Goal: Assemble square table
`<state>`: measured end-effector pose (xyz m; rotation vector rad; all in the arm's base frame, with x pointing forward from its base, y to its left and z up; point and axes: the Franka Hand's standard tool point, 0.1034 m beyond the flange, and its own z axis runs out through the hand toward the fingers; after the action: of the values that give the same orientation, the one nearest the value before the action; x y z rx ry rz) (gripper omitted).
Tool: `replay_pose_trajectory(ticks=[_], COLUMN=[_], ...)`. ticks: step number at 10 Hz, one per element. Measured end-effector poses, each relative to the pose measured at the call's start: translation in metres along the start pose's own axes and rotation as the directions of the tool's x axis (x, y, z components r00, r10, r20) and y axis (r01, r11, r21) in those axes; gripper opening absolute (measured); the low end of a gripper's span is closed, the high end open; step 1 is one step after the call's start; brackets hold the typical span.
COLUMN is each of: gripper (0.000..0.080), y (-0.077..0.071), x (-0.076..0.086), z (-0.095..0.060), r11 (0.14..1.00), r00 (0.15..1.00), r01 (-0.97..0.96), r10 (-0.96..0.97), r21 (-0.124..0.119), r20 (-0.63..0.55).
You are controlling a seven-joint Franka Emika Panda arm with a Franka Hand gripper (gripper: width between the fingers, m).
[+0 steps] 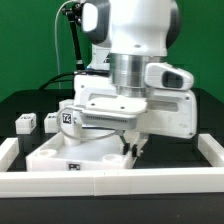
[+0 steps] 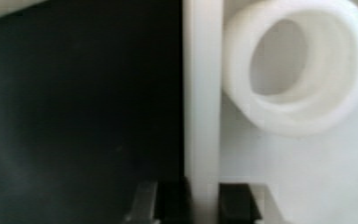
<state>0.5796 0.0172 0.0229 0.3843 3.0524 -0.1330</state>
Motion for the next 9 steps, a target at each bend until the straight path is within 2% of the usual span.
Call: replay_pose_trajectory(ticks=[1,6,8,9], gripper=[0.0060,0.0060,0.0060,0.0060], y=[0.005,0.003,0.022,0.037], x=[0.002,0.004,0.011,0.014], z=[0.000,0.004,0.002,0.001], r11=[1.000,1.000,0.998,0.993], r00=[1.000,1.000,0.998,0.993], r01=[0.002,-0.001,0.063,0.115], r10=[-0.002,0.001,-0.063,-0.116], r21=[0.001,0.001,0.008,0.025], r20=[0.000,-0.007,-0.010,0.013])
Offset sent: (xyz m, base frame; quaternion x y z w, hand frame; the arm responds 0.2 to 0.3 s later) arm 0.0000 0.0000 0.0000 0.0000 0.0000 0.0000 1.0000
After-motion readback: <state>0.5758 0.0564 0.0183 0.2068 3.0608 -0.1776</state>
